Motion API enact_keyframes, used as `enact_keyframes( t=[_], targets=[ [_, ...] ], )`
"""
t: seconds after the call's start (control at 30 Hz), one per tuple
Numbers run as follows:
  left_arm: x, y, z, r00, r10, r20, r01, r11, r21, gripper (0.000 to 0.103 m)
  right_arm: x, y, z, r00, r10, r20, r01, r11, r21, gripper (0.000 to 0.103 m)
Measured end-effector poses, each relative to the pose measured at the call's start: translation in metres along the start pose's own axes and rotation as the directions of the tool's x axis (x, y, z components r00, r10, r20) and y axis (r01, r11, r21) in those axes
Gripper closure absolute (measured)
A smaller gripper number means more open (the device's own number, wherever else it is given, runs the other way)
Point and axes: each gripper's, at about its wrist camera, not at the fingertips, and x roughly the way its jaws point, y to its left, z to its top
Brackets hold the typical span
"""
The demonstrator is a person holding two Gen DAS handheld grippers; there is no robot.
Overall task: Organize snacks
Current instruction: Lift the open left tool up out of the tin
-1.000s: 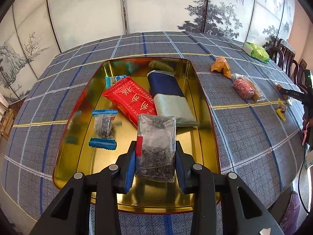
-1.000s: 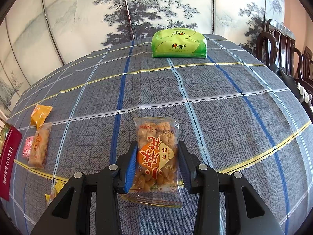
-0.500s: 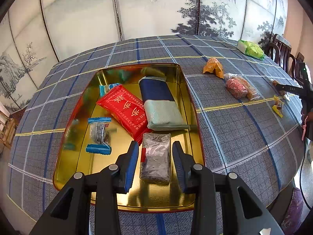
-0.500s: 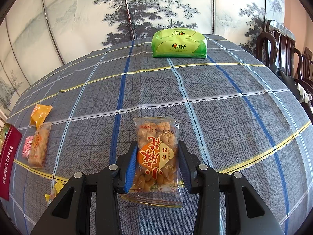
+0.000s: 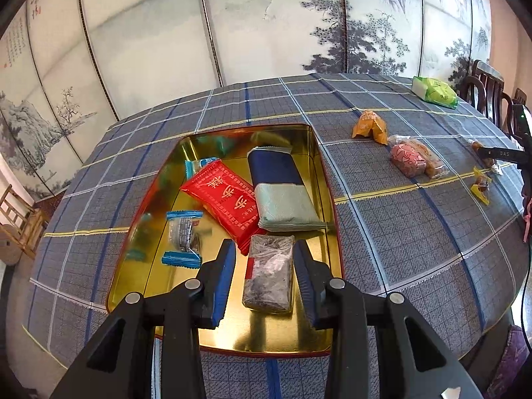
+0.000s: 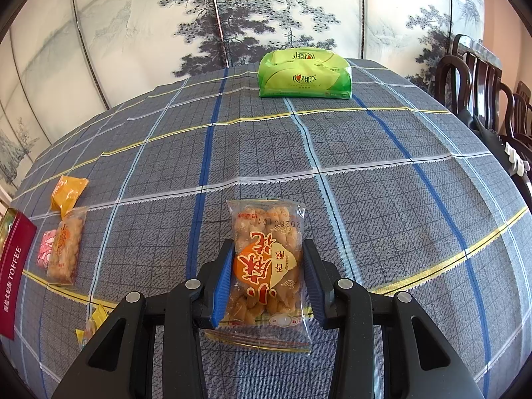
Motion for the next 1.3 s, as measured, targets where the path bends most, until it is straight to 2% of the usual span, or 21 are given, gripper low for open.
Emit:
enact_keyframes(
  t=[0.17,0.23,0.27,0.57,0.73,0.97,1.1,1.3],
  targets=[
    [-0.007,0.004,0.000,0.999,0.032,0.016,-0.032,0.999,-0.011,0.067,-0.001,0.000,-0.001,1.000,0.005,0.001,-0.005,1.000,-0.008,0.062],
    [-0.010,0.006,0.000,0.998,0.064,0.028,-0.064,0.998,-0.013,0.058,-0.002,0.002,-0.003,1.000,0.007,-0.001,-0.007,1.000,-0.021,0.062],
    [-0.011,0.007,0.000,0.997,0.074,0.035,-0.073,0.997,-0.015,0.057,-0.004,0.002,-0.005,1.000,0.015,-0.002,-0.015,1.000,-0.022,0.062],
    [-0.017,0.018,-0.001,0.991,0.122,0.047,-0.120,0.992,-0.046,0.055,-0.036,0.019,-0.030,0.994,0.107,0.001,-0.107,0.994,-0.010,0.063],
    [-0.021,0.025,-0.006,0.988,0.144,0.061,-0.140,0.988,-0.064,0.049,-0.060,0.027,-0.047,0.985,0.170,0.011,-0.170,0.985,0.022,0.063],
    [-0.026,0.036,-0.013,0.985,0.155,0.071,-0.148,0.985,-0.090,0.047,-0.085,0.057,-0.061,0.968,0.249,0.010,-0.249,0.968,0.012,0.063],
    [-0.027,0.050,-0.018,0.982,0.175,0.069,-0.165,0.977,-0.133,0.040,-0.095,0.081,-0.064,0.958,0.287,0.007,-0.287,0.958,-0.013,0.063],
    [-0.029,0.063,-0.027,0.980,0.187,0.060,-0.176,0.971,-0.163,0.038,-0.102,0.115,-0.065,0.946,0.325,-0.006,-0.325,0.944,-0.059,0.063]
  ],
)
